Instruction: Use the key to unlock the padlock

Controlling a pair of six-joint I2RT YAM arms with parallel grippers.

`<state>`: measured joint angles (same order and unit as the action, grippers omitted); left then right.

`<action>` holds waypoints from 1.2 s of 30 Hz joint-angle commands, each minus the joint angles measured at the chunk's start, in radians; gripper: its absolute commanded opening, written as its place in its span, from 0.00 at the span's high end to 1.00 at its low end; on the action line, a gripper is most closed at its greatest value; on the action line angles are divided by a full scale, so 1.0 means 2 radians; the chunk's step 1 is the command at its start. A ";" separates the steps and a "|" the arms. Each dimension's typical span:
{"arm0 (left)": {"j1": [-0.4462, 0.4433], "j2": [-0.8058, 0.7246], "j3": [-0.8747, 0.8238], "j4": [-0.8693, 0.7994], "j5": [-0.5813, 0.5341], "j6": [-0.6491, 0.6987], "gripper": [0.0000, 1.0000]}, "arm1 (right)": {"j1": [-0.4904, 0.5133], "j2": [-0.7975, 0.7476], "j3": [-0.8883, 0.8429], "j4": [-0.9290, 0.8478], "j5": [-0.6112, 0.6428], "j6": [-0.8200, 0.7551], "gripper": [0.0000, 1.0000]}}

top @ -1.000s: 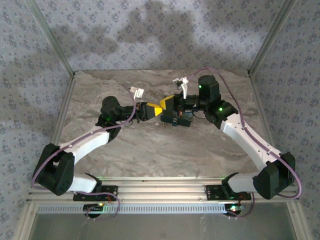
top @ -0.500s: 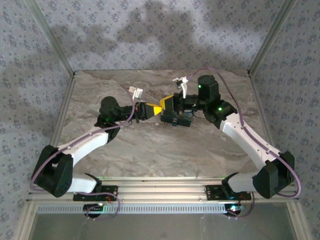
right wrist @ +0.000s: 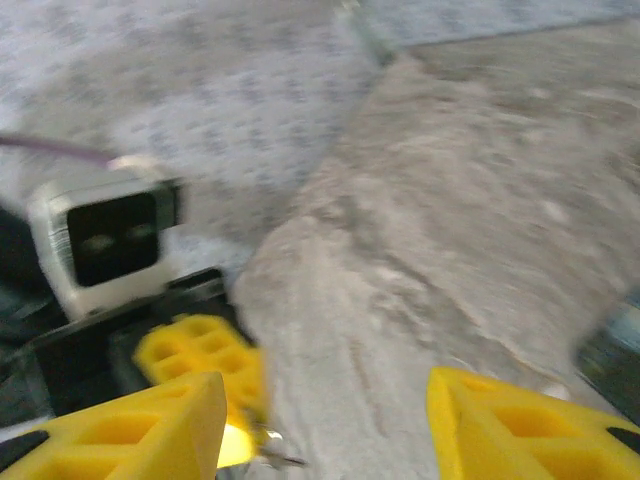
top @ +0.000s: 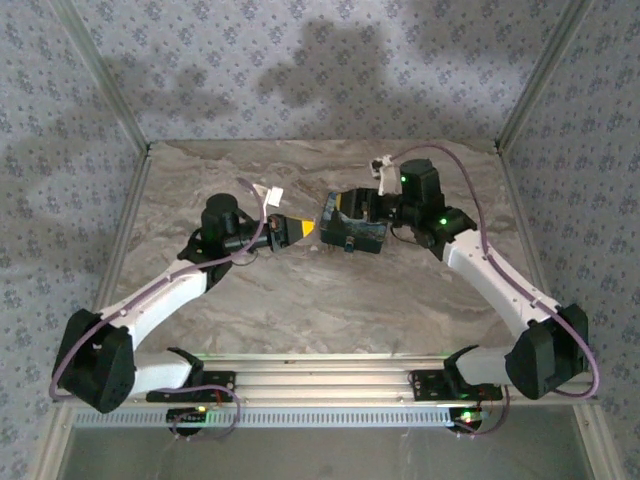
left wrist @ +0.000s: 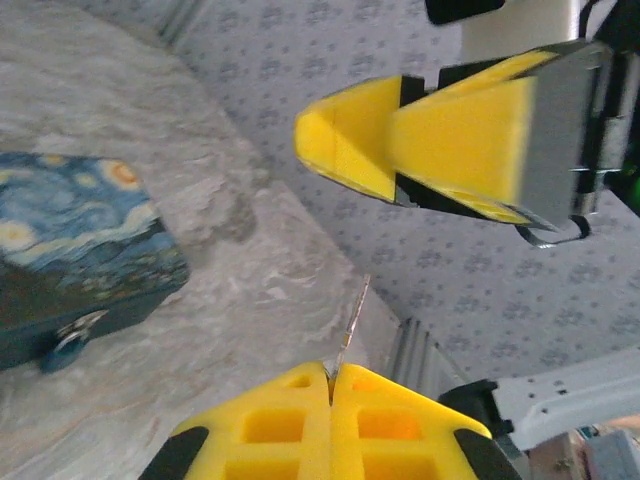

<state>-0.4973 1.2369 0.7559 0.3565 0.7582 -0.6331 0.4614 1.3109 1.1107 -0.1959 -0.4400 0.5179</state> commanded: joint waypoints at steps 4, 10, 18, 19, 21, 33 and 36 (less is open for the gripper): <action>0.002 -0.022 -0.034 -0.098 -0.071 0.048 1.00 | 0.030 0.012 -0.060 -0.084 0.228 0.082 0.41; 0.002 0.001 -0.045 -0.123 -0.078 0.052 1.00 | 0.100 0.065 -0.082 -0.076 0.400 0.143 0.45; 0.003 0.029 -0.064 -0.113 -0.064 0.069 1.00 | 0.137 0.167 -0.048 -0.068 0.437 0.179 0.45; 0.004 0.032 -0.067 -0.111 -0.061 0.069 1.00 | 0.138 0.177 -0.043 -0.068 0.438 0.181 0.45; 0.003 0.035 -0.076 -0.108 -0.056 0.072 1.00 | 0.140 0.195 -0.035 -0.063 0.439 0.186 0.45; 0.004 0.028 -0.113 -0.093 -0.045 0.080 1.00 | 0.147 0.279 0.016 -0.056 0.464 0.208 0.48; 0.005 0.028 -0.115 -0.097 -0.042 0.084 1.00 | 0.146 0.296 0.028 -0.061 0.465 0.209 0.49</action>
<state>-0.4969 1.3037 0.5331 0.1413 0.6422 -0.4950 0.7509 1.8675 1.1305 -0.2966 0.4435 0.9035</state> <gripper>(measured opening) 0.048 0.513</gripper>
